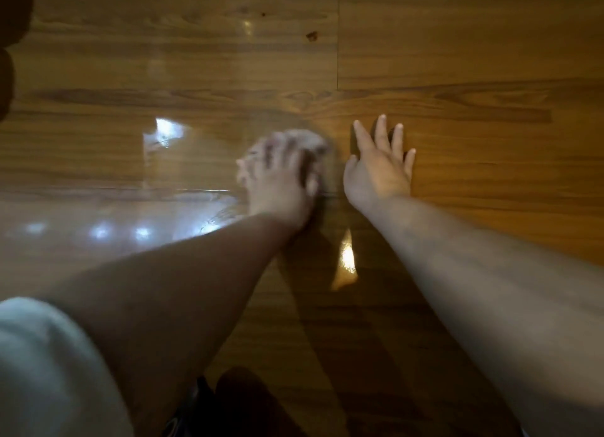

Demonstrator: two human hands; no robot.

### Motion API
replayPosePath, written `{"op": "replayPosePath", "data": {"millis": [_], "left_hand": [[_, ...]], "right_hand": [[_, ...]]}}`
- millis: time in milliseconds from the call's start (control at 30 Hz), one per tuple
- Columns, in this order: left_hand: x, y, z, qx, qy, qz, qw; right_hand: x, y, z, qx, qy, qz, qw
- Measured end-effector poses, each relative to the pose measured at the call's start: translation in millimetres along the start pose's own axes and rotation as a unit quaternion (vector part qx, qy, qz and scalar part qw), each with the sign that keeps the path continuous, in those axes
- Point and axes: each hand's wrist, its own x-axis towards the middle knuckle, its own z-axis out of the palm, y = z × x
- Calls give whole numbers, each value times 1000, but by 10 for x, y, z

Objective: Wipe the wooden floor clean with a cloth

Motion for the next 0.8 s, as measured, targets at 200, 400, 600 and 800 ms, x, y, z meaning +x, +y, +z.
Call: {"op": "replayPosePath", "data": {"millis": [200, 400, 600, 800], "left_hand": [[123, -661, -92, 104, 40, 88, 990], [412, -1130, -359, -41, 128, -449, 883], [114, 38, 88, 30, -24, 90, 995], [285, -1408, -292, 116, 30, -27, 992]], "right_hand": [[20, 161, 40, -31, -1, 27, 999], [25, -39, 233, 9, 31, 6, 999], [24, -33, 189, 21, 29, 6, 999], [-40, 111, 161, 6, 34, -19, 999]]}}
